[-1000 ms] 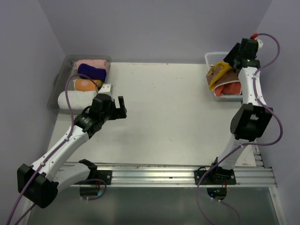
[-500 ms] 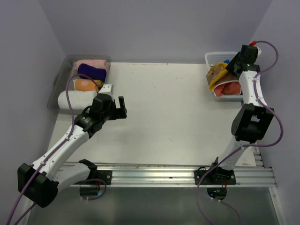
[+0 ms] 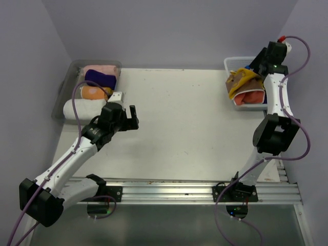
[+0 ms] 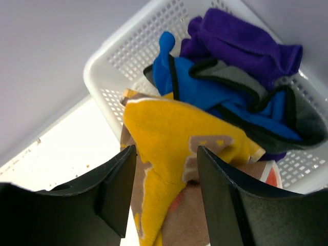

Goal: Roll the towels
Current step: Grab a towel with the right arm

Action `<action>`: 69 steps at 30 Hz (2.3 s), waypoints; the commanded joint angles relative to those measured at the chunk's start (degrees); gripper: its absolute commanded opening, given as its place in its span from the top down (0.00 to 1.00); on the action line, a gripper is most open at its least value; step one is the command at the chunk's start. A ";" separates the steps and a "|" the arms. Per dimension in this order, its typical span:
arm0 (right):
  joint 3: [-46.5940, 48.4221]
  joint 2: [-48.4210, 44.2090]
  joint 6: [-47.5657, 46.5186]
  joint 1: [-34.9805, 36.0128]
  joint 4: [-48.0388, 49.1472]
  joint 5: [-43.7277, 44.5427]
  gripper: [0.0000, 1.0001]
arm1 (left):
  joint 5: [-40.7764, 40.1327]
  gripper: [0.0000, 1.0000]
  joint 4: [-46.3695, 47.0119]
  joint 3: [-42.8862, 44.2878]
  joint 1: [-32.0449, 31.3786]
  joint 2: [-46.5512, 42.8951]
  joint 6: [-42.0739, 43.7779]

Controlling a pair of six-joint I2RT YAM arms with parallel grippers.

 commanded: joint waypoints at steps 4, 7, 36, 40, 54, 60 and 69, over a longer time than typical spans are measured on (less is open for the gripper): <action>7.29 4.38 -1.40 0.08 -1.90 1.25 0.46 | 0.15 0.00 0.96 0.62 0.04 -1.10 0.39; 8.61 5.61 -1.22 0.08 -3.13 1.07 0.43 | -0.03 0.00 0.70 0.53 -0.04 -1.19 0.39; 5.18 4.12 -1.84 -0.10 -2.08 7.14 0.59 | -0.65 0.00 1.32 -0.52 0.04 -0.58 0.83; 7.20 4.81 -1.75 -0.19 -2.95 5.91 0.62 | -0.56 0.00 1.40 -0.70 -0.04 -0.49 0.48; 2.46 4.64 0.18 -0.19 -1.73 4.85 0.44 | -0.82 0.01 1.14 -0.61 -0.04 -0.49 0.57; 3.69 4.21 0.27 -0.19 -1.99 5.29 0.89 | -1.26 0.00 0.79 -0.52 -0.04 -0.49 0.57; 4.83 -2.47 0.80 -0.19 0.73 6.43 1.00 | -0.91 0.00 0.88 0.36 -0.04 0.30 0.65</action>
